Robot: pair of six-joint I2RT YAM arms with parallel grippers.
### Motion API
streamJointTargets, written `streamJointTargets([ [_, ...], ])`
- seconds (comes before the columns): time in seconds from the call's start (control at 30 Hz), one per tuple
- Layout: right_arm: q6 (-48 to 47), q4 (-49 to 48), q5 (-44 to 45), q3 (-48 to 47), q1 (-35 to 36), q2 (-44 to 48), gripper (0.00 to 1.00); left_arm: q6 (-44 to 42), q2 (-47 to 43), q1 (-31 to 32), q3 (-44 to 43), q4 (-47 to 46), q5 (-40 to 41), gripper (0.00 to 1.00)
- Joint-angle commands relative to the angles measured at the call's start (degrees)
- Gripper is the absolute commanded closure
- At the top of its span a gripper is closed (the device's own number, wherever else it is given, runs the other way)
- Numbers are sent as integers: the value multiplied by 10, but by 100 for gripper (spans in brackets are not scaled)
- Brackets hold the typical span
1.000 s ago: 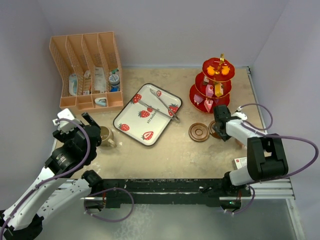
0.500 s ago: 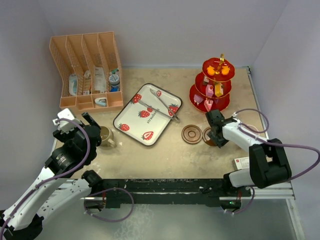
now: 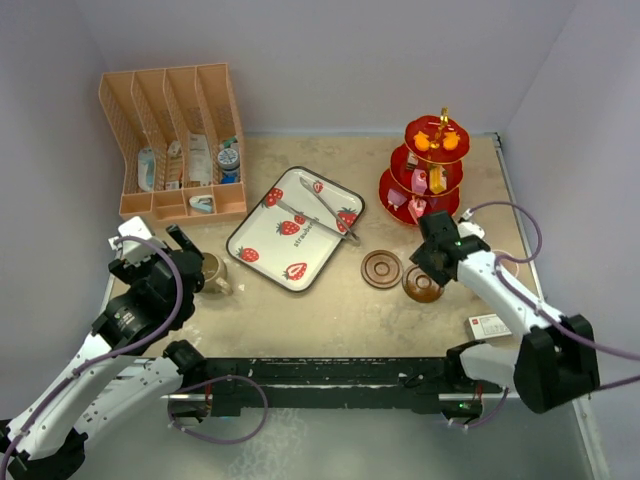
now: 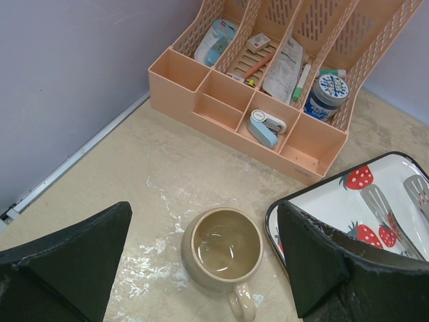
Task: Serve the afternoon tea
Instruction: Move the coaster to the center of the board.
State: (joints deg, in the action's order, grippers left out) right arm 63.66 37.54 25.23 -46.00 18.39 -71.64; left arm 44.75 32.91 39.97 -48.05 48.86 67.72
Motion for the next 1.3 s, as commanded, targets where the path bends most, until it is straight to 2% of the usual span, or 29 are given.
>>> streamJointTargets([
  [0.0, -89, -91, -175, 70, 9, 90, 43, -12, 4, -2, -1, -17, 3, 13],
  [0.1, -94, -131, -276, 129, 13, 137, 43, -12, 6, -3, -1, -19, 3, 13],
  [0.3, -121, -139, -279, 134, 14, 87, 43, -16, 13, -3, 0, -22, -1, 13],
  [0.47, -67, -96, -192, 102, 13, 9, 44, -16, 18, -2, -1, -21, -2, 13],
  [0.53, -37, -87, -141, 95, 13, -5, 44, -16, 18, -3, -1, -20, -3, 13],
  [0.73, -6, -76, -66, 79, -19, -43, 43, -23, 30, -2, 3, -27, -14, 13],
  [0.97, -42, -35, -9, 34, -47, -3, 42, -24, 44, -2, 1, -26, -16, 13],
  [1.07, -142, -103, -61, 18, -45, 44, 42, -30, 47, -2, 6, -34, -23, 13],
  [1.17, -234, -198, -235, 27, -28, 104, 39, -37, 60, -2, 8, -41, -33, 13],
  [1.27, -244, -259, -290, 14, 68, 144, 33, -37, 84, -3, 3, -43, -38, 13],
])
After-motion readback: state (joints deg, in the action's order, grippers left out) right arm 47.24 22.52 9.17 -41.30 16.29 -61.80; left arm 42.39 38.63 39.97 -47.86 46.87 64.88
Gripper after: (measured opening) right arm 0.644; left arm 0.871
